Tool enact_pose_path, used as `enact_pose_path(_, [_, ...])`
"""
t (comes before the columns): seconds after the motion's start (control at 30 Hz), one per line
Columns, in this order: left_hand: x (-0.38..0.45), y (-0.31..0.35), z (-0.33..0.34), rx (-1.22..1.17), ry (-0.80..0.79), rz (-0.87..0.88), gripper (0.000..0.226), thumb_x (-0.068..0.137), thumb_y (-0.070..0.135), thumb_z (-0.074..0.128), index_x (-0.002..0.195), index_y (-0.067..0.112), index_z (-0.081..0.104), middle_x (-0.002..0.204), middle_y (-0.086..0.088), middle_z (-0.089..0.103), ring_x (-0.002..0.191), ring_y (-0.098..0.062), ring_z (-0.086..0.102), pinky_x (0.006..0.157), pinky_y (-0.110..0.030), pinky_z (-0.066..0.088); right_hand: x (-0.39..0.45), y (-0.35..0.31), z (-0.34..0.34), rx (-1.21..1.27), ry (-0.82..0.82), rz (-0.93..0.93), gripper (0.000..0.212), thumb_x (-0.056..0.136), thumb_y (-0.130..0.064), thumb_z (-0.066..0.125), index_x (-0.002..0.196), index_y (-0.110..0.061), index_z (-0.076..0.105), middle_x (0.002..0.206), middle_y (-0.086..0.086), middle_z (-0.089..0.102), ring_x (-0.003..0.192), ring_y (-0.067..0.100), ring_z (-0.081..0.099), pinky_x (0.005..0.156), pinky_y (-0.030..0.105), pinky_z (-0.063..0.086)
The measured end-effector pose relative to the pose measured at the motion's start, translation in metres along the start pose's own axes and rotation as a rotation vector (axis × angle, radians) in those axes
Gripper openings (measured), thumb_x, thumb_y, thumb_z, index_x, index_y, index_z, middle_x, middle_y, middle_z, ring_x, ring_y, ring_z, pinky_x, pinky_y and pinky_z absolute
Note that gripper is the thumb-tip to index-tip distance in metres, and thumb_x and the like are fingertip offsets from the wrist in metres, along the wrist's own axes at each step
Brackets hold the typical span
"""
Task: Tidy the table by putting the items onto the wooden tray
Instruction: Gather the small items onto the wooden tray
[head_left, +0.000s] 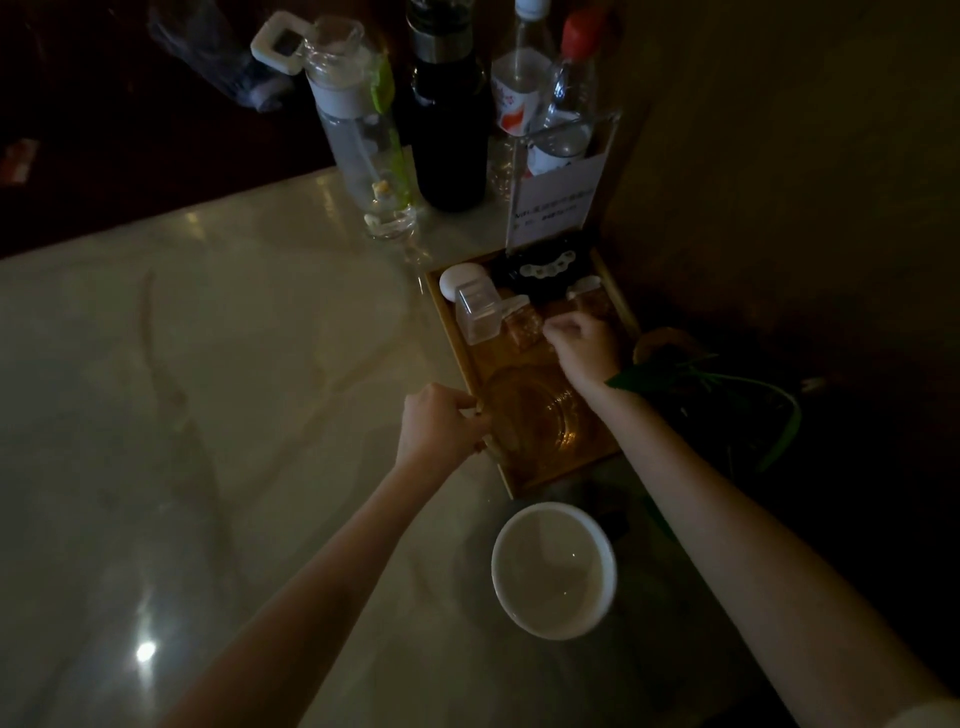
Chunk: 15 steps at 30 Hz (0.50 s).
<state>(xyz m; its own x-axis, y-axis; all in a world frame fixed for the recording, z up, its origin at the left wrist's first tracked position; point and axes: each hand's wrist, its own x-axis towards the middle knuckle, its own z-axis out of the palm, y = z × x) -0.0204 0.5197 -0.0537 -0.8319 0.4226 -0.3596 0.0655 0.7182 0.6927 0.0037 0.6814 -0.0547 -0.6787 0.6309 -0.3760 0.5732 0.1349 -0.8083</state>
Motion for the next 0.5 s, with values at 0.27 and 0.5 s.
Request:
enact_pose_path(0.27, [0.003,0.000,0.000,0.035,-0.032,0.022,0.024,0.080,0.024,0.067,0.099,0.009,0.069,0.052,-0.001,0.063,0.042,0.001,0.057,0.047,-0.009,0.046,-0.074,0.015,-0.017,0.129,-0.169,0.036,0.045,0.100,-0.030,0.032,0.143,-0.018,0.030,0.146,0.003,0.036,0.133,0.018,0.035,0.096,0.025,0.029])
enact_pose_path(0.5, [-0.001,0.002,0.000,0.041,-0.014,0.015,0.032,0.085,0.033,0.060,0.108,0.011,0.066,0.067,-0.003,0.069,0.049,0.000,0.057,0.053,-0.017,0.046,-0.101,0.051,-0.012,0.427,-0.098,0.183,0.048,0.098,-0.028,0.036,0.144,-0.017,0.027,0.152,0.008,0.030,0.138,0.022,0.031,0.110,0.033,0.028])
